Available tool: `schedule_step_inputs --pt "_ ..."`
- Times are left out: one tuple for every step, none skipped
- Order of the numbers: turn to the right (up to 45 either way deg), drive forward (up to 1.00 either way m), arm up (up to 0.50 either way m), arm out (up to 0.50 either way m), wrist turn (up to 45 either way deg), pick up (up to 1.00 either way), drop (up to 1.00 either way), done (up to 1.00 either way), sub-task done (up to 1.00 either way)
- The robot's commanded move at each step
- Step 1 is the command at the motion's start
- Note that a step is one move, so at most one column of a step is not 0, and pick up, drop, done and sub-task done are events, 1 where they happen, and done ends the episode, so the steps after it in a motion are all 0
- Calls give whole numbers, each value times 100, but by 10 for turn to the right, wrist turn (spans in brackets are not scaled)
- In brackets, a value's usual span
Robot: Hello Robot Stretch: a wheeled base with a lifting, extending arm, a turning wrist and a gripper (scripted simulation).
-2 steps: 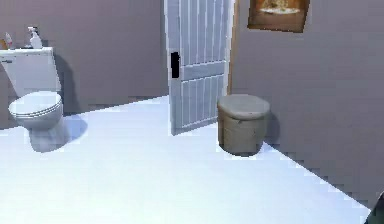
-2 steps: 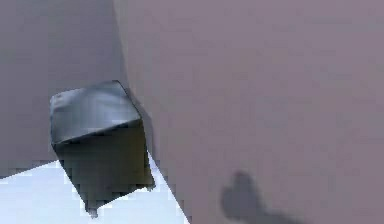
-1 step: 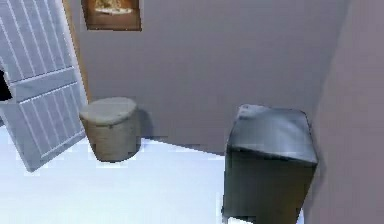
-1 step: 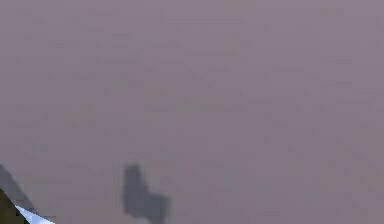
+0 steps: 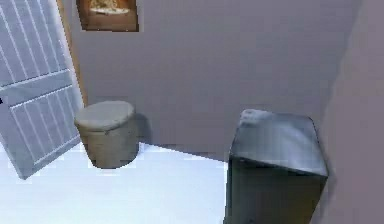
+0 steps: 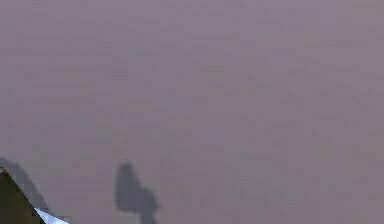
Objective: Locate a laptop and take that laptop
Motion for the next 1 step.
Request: schedule_step_inputs --pt "-450 0 0 0 0 0 0 0 0"
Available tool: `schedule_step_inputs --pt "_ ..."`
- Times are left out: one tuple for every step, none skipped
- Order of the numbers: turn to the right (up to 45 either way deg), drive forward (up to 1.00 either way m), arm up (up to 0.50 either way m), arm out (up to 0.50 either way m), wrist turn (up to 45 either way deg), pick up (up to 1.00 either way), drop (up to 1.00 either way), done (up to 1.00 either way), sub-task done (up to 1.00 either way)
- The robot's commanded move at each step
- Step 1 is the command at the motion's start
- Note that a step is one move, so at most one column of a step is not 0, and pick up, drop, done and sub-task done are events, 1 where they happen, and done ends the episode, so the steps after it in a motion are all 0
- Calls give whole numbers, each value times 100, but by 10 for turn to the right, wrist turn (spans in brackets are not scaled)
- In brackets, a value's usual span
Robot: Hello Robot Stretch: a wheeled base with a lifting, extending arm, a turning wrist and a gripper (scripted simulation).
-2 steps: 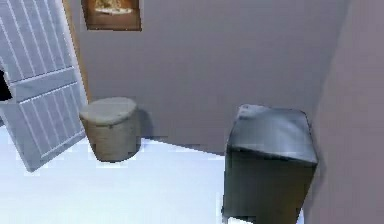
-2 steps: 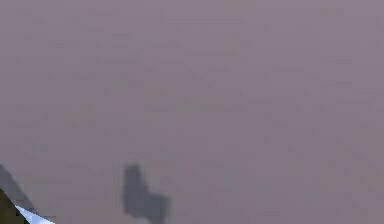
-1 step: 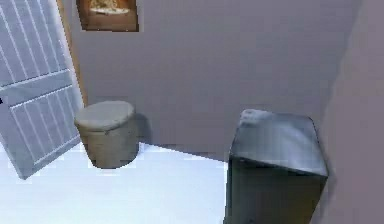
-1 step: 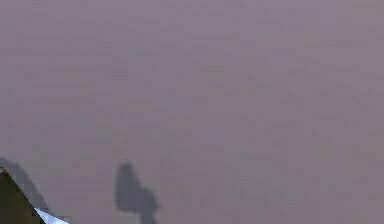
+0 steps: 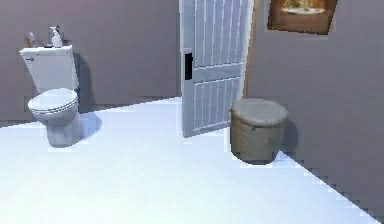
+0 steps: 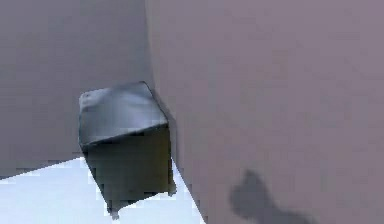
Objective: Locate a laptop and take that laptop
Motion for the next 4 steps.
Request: schedule_step_inputs --pt "-420 0 0 0 0 0 0 0 0" --pt "0 75 0 0 0 0 0 0 0" --pt "-450 0 0 0 0 0 0 0 0" --pt "-270 0 0 0 0 0 0 0 0"
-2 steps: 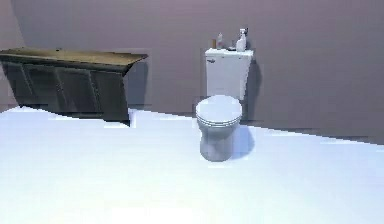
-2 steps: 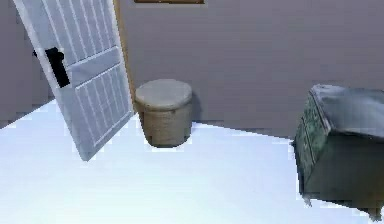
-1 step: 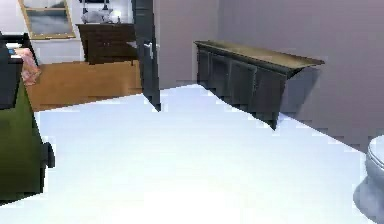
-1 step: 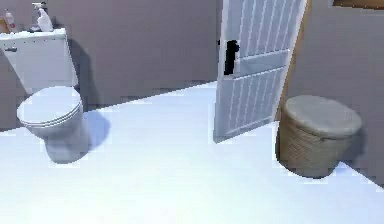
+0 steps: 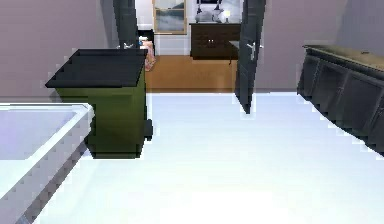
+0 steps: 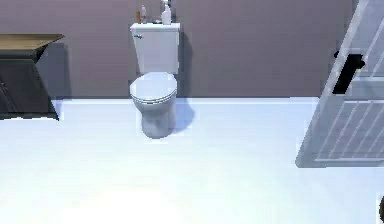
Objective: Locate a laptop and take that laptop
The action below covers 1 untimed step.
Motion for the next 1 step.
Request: schedule_step_inputs --pt "0 100 0 0 0 0 0 0 0"
